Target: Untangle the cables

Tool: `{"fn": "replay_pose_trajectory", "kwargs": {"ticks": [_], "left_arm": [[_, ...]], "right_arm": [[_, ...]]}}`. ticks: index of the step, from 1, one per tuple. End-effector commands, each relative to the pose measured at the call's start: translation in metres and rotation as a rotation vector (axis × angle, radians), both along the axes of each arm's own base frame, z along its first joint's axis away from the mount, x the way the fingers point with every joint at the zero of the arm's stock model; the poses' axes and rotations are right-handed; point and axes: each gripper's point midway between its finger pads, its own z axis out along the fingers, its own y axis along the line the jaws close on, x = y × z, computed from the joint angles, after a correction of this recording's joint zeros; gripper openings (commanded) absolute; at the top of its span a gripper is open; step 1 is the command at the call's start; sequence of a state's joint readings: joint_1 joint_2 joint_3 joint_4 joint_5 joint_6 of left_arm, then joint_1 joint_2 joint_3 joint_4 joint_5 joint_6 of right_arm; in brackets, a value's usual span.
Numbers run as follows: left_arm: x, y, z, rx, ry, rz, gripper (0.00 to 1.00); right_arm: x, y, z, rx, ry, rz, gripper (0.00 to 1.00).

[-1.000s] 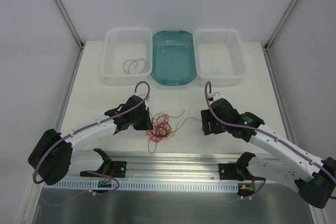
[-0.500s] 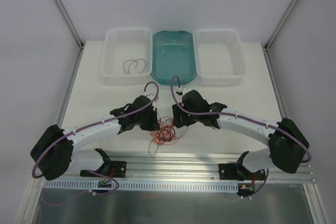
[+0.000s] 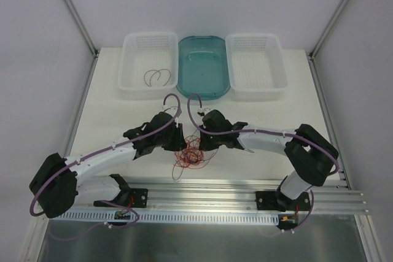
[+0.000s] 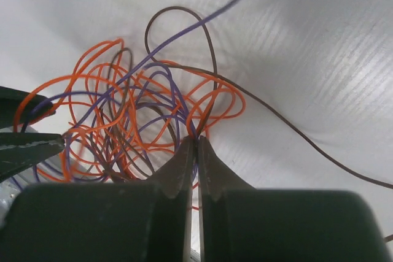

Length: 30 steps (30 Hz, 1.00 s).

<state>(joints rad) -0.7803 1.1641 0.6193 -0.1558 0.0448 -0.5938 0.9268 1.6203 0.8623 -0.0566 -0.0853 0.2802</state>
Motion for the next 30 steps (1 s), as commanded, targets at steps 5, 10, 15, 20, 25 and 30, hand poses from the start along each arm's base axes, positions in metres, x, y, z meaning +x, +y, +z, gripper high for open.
{"fn": "replay_pose_trajectory", "kwargs": {"ticks": [5, 10, 15, 20, 25, 30], "left_arm": [[0.006, 0.006, 0.027, -0.064, -0.1, 0.066, 0.57], [-0.002, -0.004, 0.037, -0.117, -0.082, 0.015, 0.77], [-0.001, -0.011, 0.029, -0.126, -0.032, 0.033, 0.75], [0.006, -0.023, 0.02, -0.186, 0.038, 0.123, 0.68], [0.014, -0.035, 0.012, -0.263, 0.066, 0.189, 0.55], [0.018, -0.041, -0.002, -0.29, 0.112, 0.25, 0.35]], "right_arm": [[0.026, -0.026, 0.067, -0.029, -0.207, -0.098, 0.01], [0.028, -0.042, 0.109, 0.006, -0.3, -0.139, 0.01], [0.027, -0.044, 0.118, 0.032, -0.31, -0.158, 0.01], [0.026, -0.044, 0.118, 0.047, -0.308, -0.169, 0.01], [0.024, -0.041, 0.115, 0.059, -0.303, -0.18, 0.01], [0.022, -0.038, 0.112, 0.066, -0.3, -0.178, 0.01]]}}
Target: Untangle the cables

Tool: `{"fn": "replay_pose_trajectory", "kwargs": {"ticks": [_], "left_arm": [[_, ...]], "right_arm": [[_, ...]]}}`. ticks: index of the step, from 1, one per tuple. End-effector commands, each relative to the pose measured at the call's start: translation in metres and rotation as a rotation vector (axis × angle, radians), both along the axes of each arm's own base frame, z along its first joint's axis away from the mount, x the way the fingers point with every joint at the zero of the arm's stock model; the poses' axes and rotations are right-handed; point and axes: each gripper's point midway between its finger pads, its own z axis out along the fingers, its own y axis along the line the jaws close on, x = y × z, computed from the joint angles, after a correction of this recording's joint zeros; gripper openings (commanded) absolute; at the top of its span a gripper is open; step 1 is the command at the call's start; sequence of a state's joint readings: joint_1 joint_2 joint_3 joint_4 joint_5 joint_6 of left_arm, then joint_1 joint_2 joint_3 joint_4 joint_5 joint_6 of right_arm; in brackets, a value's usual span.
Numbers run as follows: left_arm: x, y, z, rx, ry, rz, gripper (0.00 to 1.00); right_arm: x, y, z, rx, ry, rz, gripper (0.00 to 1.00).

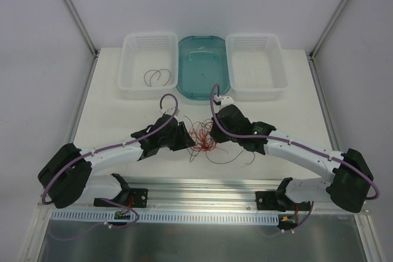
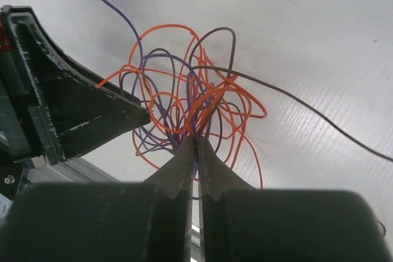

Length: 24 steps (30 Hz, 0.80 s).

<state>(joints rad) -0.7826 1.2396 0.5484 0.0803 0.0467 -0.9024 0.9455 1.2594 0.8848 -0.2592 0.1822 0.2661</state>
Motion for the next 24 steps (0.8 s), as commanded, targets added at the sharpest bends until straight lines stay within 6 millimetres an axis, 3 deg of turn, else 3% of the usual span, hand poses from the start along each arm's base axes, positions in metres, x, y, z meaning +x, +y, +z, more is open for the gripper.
{"fn": "replay_pose_trajectory", "kwargs": {"ticks": [1, 2, 3, 4, 6, 9, 16, 21, 24], "left_arm": [[0.006, -0.015, 0.003, -0.081, 0.008, 0.043, 0.3], [0.006, -0.014, 0.001, -0.075, 0.011, 0.048, 0.23], [0.007, -0.011, -0.001, -0.065, 0.004, 0.06, 0.07], [0.007, -0.008, -0.002, -0.055, -0.005, 0.062, 0.01], [0.012, 0.004, -0.001, -0.019, -0.047, 0.096, 0.0], [0.016, 0.033, 0.001, 0.086, -0.087, 0.13, 0.0], [0.032, 0.117, 0.006, 0.222, -0.134, 0.325, 0.0], [0.031, 0.147, 0.015, 0.265, -0.158, 0.393, 0.0], [0.033, 0.152, 0.027, 0.266, -0.19, 0.401, 0.0]], "right_arm": [[0.003, 0.004, 0.01, 0.042, -0.029, -0.024, 0.01], [0.004, 0.002, 0.01, 0.031, -0.035, -0.03, 0.01], [0.005, -0.001, 0.011, 0.022, -0.044, -0.038, 0.01], [0.007, -0.008, 0.01, -0.004, -0.055, -0.055, 0.01], [0.009, -0.022, 0.01, -0.048, -0.077, -0.083, 0.01], [0.016, -0.059, 0.016, -0.126, -0.126, -0.176, 0.01], [0.016, -0.146, 0.057, -0.182, -0.247, -0.369, 0.01], [0.005, -0.195, 0.085, -0.172, -0.314, -0.483, 0.01], [0.0, -0.206, 0.096, -0.141, -0.348, -0.503, 0.01]]}}
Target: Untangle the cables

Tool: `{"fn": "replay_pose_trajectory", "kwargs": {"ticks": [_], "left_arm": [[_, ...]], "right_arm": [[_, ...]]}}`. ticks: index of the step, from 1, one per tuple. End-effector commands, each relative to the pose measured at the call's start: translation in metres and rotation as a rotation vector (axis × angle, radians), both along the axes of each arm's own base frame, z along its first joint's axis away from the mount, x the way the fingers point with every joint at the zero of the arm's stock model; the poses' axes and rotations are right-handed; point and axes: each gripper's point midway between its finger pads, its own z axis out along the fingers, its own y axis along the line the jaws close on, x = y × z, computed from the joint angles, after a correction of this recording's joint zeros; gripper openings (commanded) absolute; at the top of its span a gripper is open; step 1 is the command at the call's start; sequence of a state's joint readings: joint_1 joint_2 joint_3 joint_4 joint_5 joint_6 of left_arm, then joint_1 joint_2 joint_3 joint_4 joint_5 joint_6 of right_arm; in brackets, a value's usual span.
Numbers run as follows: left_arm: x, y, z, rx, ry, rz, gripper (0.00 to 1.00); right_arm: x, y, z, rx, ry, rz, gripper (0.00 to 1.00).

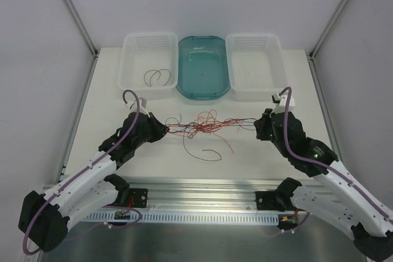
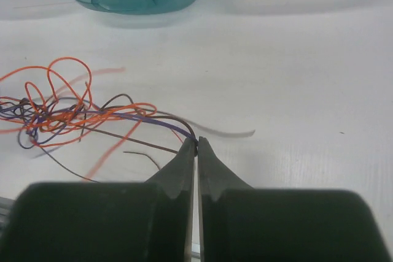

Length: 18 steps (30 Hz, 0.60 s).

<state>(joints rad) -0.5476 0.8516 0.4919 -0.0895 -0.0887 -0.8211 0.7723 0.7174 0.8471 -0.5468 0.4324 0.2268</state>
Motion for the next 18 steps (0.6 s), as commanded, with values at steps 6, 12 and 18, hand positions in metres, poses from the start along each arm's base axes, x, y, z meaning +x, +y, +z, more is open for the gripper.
{"fn": "replay_pose_trajectory", "kwargs": {"ticks": [6, 12, 18], "left_arm": [[-0.008, 0.039, -0.007, 0.204, 0.028, 0.013, 0.0], [-0.013, 0.026, -0.007, 0.205, 0.052, -0.091, 0.0], [-0.015, 0.08, 0.023, 0.368, 0.008, 0.111, 0.0]], "right_arm": [[-0.006, -0.046, -0.006, -0.15, 0.005, -0.092, 0.02], [-0.008, -0.017, -0.046, -0.143, 0.136, 0.0, 0.03], [-0.006, -0.071, -0.039, -0.254, 0.12, -0.222, 0.01]]}}
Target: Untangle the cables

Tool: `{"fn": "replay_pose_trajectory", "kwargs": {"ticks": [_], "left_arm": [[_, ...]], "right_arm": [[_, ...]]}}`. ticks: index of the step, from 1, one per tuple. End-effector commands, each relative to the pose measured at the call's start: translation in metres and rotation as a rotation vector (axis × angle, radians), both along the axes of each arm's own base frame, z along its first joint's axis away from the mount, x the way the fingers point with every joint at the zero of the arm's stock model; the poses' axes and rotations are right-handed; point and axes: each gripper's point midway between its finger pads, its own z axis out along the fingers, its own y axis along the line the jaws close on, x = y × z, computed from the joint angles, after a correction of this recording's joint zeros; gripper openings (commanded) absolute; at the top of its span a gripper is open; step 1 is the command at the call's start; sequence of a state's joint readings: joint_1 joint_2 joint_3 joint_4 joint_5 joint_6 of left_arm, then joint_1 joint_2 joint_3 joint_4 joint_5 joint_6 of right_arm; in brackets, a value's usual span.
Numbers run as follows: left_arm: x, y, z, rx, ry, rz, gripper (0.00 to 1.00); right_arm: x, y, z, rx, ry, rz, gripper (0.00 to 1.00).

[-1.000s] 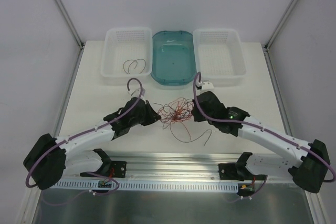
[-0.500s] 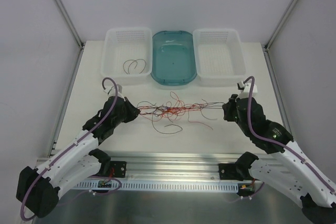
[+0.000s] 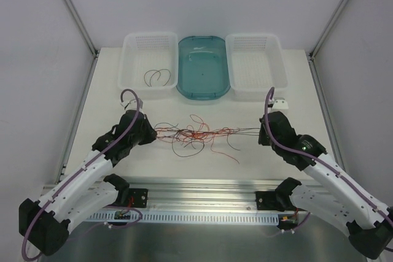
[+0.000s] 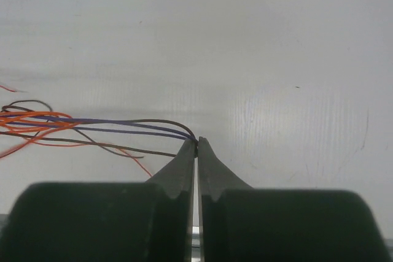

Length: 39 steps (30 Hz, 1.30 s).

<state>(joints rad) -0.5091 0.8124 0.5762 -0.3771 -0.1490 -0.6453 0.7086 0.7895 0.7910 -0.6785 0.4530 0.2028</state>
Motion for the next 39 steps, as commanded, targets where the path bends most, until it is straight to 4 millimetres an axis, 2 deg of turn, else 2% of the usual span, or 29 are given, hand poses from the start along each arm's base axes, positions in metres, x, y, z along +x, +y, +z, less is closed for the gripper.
{"fn": "replay_pose_trajectory", "kwargs": {"ticks": [1, 3, 4, 7, 9, 10, 12, 13, 14, 15, 17, 18, 19, 20, 21, 23, 25, 26, 28, 29, 31, 32, 34, 36, 39], "left_arm": [[0.009, 0.046, 0.055, 0.136, -0.132, 0.154, 0.0], [0.008, 0.056, 0.08, 0.152, -0.191, 0.179, 0.0], [0.008, 0.061, 0.098, 0.159, -0.225, 0.196, 0.0], [0.011, 0.07, 0.126, 0.189, -0.287, 0.211, 0.0], [0.011, 0.063, 0.13, 0.186, -0.286, 0.169, 0.0], [0.011, 0.057, 0.134, 0.168, -0.29, 0.142, 0.0], [0.01, 0.029, 0.128, 0.103, -0.246, 0.012, 0.0], [0.008, 0.017, 0.122, 0.076, -0.22, -0.043, 0.0], [0.011, 0.005, 0.112, 0.06, -0.176, -0.09, 0.0], [0.004, -0.016, 0.105, -0.005, -0.137, -0.179, 0.0], [0.0, -0.034, 0.076, -0.038, -0.05, -0.235, 0.0], [-0.001, -0.048, 0.072, -0.083, -0.046, -0.261, 0.0], [-0.006, -0.055, 0.054, -0.091, -0.006, -0.277, 0.0], [-0.007, -0.06, 0.041, -0.092, 0.027, -0.278, 0.0], [-0.005, -0.067, 0.038, -0.119, 0.025, -0.272, 0.0], [-0.011, -0.076, 0.012, -0.107, 0.092, -0.29, 0.0], [-0.009, -0.083, 0.001, -0.116, 0.106, -0.288, 0.0], [-0.006, -0.084, -0.008, -0.105, 0.124, -0.282, 0.03], [-0.001, -0.088, -0.01, -0.111, 0.129, -0.267, 0.1], [0.001, -0.089, -0.013, -0.107, 0.14, -0.266, 0.21], [0.004, -0.092, -0.007, -0.114, 0.126, -0.266, 0.3], [0.005, -0.091, -0.002, -0.117, 0.109, -0.266, 0.5], [0.007, -0.086, 0.009, -0.121, 0.061, -0.248, 0.7], [0.004, -0.079, 0.013, -0.121, 0.042, -0.226, 0.84], [-0.008, -0.076, 0.02, -0.154, 0.031, -0.226, 0.89]], "right_arm": [[0.003, -0.049, 0.031, -0.091, -0.103, -0.171, 0.01], [-0.001, -0.066, 0.048, -0.113, -0.142, -0.216, 0.01], [0.0, -0.074, 0.067, -0.123, -0.189, -0.241, 0.01], [-0.002, -0.079, 0.096, -0.091, -0.26, -0.248, 0.02], [-0.004, -0.078, 0.108, -0.058, -0.293, -0.235, 0.02], [-0.004, -0.07, 0.109, -0.026, -0.293, -0.194, 0.03], [-0.001, -0.054, 0.111, 0.024, -0.303, -0.127, 0.1], [-0.001, -0.039, 0.103, 0.051, -0.268, -0.059, 0.11], [0.001, -0.031, 0.095, 0.058, -0.243, -0.035, 0.12], [0.002, -0.024, 0.084, 0.064, -0.207, -0.023, 0.12], [0.005, -0.011, 0.052, 0.052, -0.115, 0.006, 0.13], [0.005, -0.007, 0.041, 0.063, -0.083, -0.002, 0.15], [0.005, -0.002, 0.031, 0.071, -0.053, 0.01, 0.2], [0.007, 0.005, 0.017, 0.071, -0.019, 0.017, 0.3], [0.003, 0.013, 0.002, 0.088, 0.03, 0.047, 0.34], [0.004, 0.026, -0.014, 0.105, 0.07, 0.071, 0.43], [0.001, 0.037, -0.024, 0.118, 0.094, 0.109, 0.49], [-0.002, 0.044, -0.025, 0.111, 0.094, 0.134, 0.54], [-0.003, 0.054, -0.022, 0.084, 0.084, 0.164, 0.59], [-0.003, 0.059, -0.019, 0.086, 0.072, 0.175, 0.6], [-0.006, 0.072, -0.015, 0.089, 0.061, 0.22, 0.62], [-0.005, 0.079, -0.012, 0.108, 0.048, 0.231, 0.62], [-0.01, 0.091, -0.01, 0.127, 0.043, 0.268, 0.63], [-0.01, 0.103, -0.004, 0.157, 0.017, 0.302, 0.63], [-0.02, 0.127, 0.002, 0.201, 0.006, 0.395, 0.63]]}}
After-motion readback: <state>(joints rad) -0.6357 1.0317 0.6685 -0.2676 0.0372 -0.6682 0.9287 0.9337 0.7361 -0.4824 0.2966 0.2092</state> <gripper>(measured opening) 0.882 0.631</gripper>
